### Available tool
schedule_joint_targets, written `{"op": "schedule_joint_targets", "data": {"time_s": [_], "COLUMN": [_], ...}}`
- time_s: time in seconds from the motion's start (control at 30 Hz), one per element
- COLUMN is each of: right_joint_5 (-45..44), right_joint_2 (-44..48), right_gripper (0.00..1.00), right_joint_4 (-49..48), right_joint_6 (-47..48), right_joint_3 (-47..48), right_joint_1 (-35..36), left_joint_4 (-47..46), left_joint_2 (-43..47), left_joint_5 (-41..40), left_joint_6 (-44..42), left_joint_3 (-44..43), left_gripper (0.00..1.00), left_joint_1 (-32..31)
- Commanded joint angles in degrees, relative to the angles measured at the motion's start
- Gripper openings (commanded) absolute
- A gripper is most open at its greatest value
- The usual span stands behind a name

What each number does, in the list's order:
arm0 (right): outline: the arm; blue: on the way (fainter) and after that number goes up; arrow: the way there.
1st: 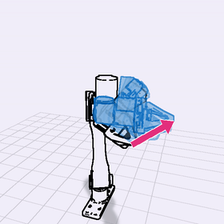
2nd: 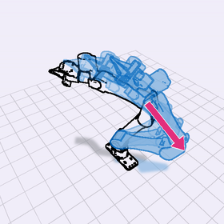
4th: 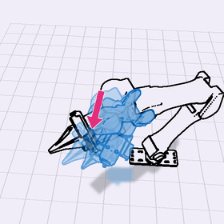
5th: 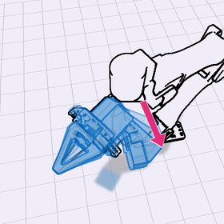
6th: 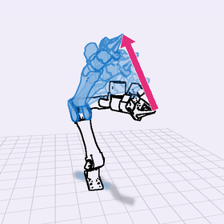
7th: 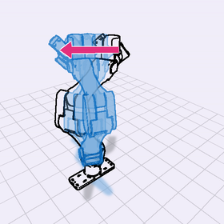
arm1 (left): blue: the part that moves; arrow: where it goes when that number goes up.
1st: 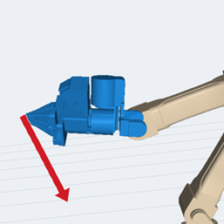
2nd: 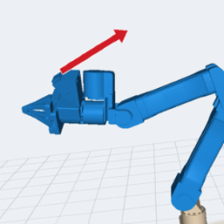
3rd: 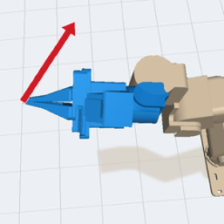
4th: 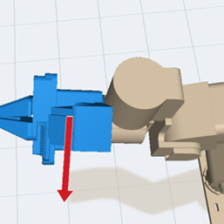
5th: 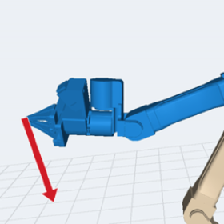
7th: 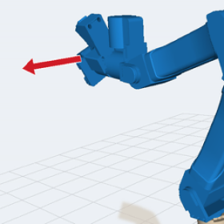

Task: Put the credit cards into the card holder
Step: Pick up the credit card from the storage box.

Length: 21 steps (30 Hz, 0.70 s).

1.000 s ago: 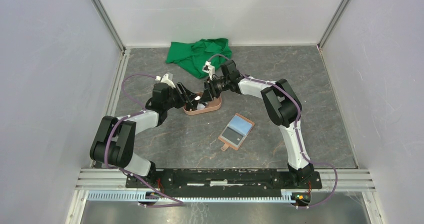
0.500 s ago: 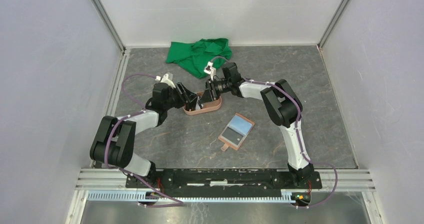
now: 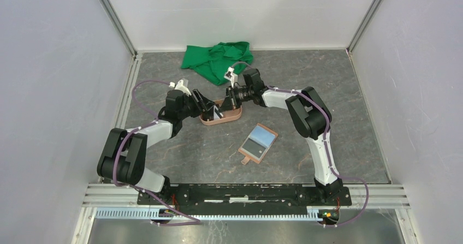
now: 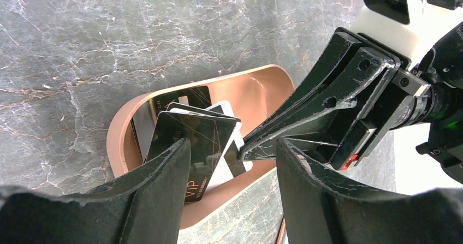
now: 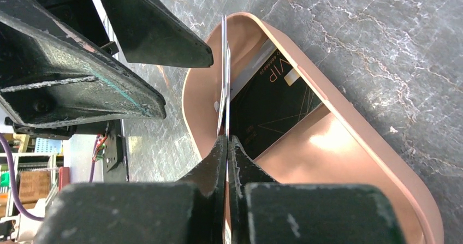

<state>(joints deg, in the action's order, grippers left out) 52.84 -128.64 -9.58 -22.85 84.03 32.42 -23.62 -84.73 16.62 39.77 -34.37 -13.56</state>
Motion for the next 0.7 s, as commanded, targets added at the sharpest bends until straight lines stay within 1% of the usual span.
{"op": "schedule_joint_targets", "data": {"time_s": [0.0, 0.27, 0.47, 0.57, 0.67], "right_joint_5": [-2.97, -4.32, -4.68, -4.85, -4.85], "right_joint_2": [4.37, 5.63, 6.24, 6.68, 7.22], "right_gripper": [0.0, 0.0, 0.0, 0.0, 0.0], "right_joint_4": [-0.55, 1.36, 2.68, 3.58, 4.49], "right_joint_6": [0.8, 3.67, 5.57, 7.34, 8.81], "right_joint_3": [-0.24, 1.4, 2.43, 2.8, 3.36], "right_joint_1": [-0.8, -1.64, -2.09, -2.47, -2.66], "left_joint_4": [-0.55, -1.33, -1.78, -2.83, -3.74], "left_joint_2": [2.17, 2.74, 5.18, 6.88, 8.46], "left_joint_5": [-0.45, -0.1, -0.11, -0.24, -0.32], "left_joint_6": [-2.08, -1.35, -1.45, -1.07, -0.76], "left_joint_3": [-0.01, 0.1, 0.46, 1.31, 1.99], "left_gripper": [0.65, 0.65, 0.67, 0.69, 0.76], "left_joint_1": [0.3, 0.35, 0.38, 0.54, 0.69]}}
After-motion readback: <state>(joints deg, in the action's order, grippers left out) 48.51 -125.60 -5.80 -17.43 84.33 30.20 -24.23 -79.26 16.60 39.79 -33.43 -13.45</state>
